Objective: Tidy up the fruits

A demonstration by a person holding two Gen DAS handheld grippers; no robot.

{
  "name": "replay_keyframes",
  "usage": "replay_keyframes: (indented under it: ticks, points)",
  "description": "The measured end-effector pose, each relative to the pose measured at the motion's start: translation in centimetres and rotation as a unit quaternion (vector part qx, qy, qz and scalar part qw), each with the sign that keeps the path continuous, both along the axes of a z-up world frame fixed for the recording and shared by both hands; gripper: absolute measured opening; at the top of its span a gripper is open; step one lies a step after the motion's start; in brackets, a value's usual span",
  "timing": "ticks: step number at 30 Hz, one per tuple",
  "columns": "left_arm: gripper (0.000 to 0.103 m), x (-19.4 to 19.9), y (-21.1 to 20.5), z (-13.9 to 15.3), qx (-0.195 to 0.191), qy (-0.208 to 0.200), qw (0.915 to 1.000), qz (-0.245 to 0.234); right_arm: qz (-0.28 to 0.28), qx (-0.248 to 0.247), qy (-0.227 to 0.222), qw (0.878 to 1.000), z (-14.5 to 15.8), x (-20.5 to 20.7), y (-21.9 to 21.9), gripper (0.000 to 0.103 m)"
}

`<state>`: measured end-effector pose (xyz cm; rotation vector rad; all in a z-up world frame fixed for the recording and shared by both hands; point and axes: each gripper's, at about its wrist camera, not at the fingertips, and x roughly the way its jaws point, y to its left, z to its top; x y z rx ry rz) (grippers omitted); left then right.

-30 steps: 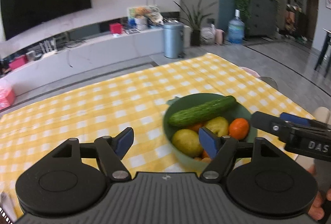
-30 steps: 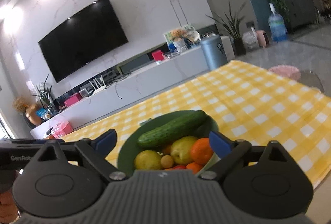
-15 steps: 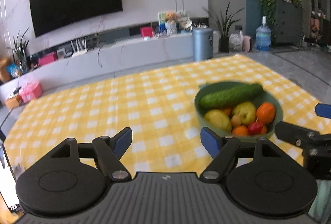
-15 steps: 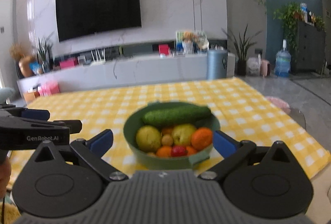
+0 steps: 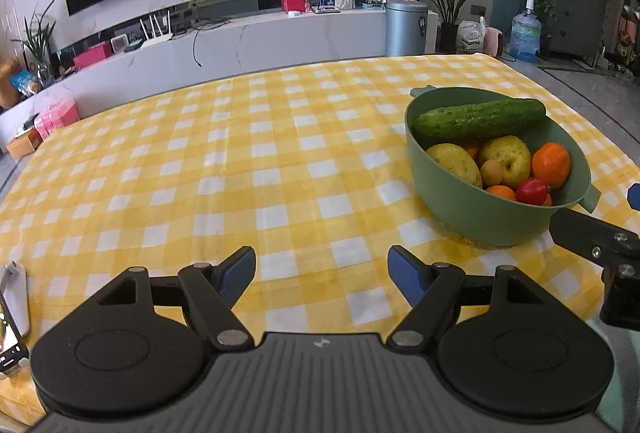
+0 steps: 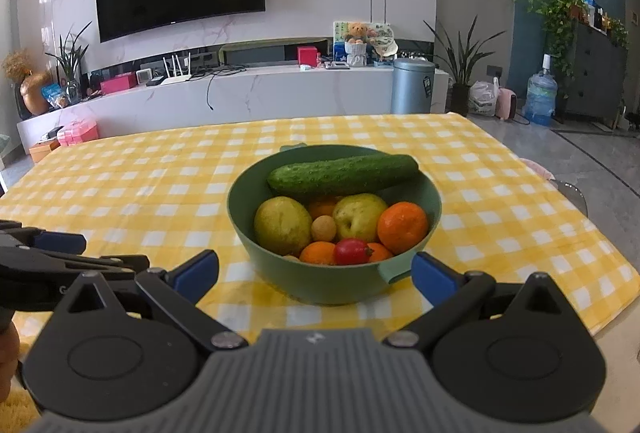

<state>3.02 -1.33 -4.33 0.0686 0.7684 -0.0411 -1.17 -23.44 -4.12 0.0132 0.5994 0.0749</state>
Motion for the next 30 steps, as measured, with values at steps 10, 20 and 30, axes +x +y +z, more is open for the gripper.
replay_keyframes:
  ticks: [10, 20, 30]
  points:
    - [0.088, -0.45, 0.13, 0.15, -0.001, 0.003, 1.0, -0.004, -0.002, 0.001, -0.007, 1.0, -0.26, -0.27, -0.02, 0.099]
    - [0.088, -0.37, 0.05, 0.21, 0.0, 0.003, 1.0, -0.002, -0.002, 0.006, -0.011, 1.0, -0.29, -0.43, -0.16, 0.099]
    - [0.088, -0.28, 0.04, 0.18, 0.001, 0.004, 1.0, -0.004, 0.001, 0.006, -0.009, 1.0, -0.26, -0.45, -0.16, 0.099]
